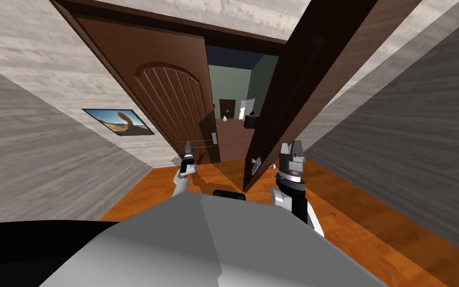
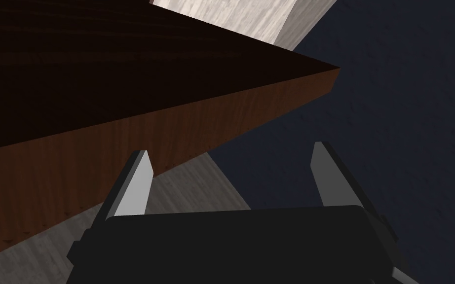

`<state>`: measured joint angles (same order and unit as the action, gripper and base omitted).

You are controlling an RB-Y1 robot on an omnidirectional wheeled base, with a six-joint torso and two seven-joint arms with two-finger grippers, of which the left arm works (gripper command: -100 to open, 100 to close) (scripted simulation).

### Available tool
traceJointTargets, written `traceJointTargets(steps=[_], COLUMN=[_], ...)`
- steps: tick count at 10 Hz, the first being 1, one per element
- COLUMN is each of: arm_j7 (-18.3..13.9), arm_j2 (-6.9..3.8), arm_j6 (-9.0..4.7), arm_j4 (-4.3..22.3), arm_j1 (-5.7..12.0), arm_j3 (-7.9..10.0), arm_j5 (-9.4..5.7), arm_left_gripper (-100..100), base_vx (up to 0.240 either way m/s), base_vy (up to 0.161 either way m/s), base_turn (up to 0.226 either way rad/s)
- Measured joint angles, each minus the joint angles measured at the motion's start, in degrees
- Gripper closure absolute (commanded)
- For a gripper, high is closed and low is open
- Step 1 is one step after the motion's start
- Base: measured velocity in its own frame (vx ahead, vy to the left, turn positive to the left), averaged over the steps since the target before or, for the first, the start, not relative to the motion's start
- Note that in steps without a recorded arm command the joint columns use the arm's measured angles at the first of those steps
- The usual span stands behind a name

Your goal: Pull the door open

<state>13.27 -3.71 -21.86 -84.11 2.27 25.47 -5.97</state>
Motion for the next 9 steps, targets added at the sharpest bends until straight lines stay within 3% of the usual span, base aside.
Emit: traceJointTargets(steps=[2,9], arm_j7=[0.3,1.6], arm_j2=[-0.24,1.08], arm_j6=[0.08,-0.33], arm_j4=[3.7,14.5], arm_j1=[2.18,8.01], arm_j3=[1.71,6.68], arm_j5=[-0.15,-0.2], arm_left_gripper=[-100,-100], base_vx=[0.082,0.073], base_vy=[0.057,0.061], base_turn=[-0.202,-0.183])
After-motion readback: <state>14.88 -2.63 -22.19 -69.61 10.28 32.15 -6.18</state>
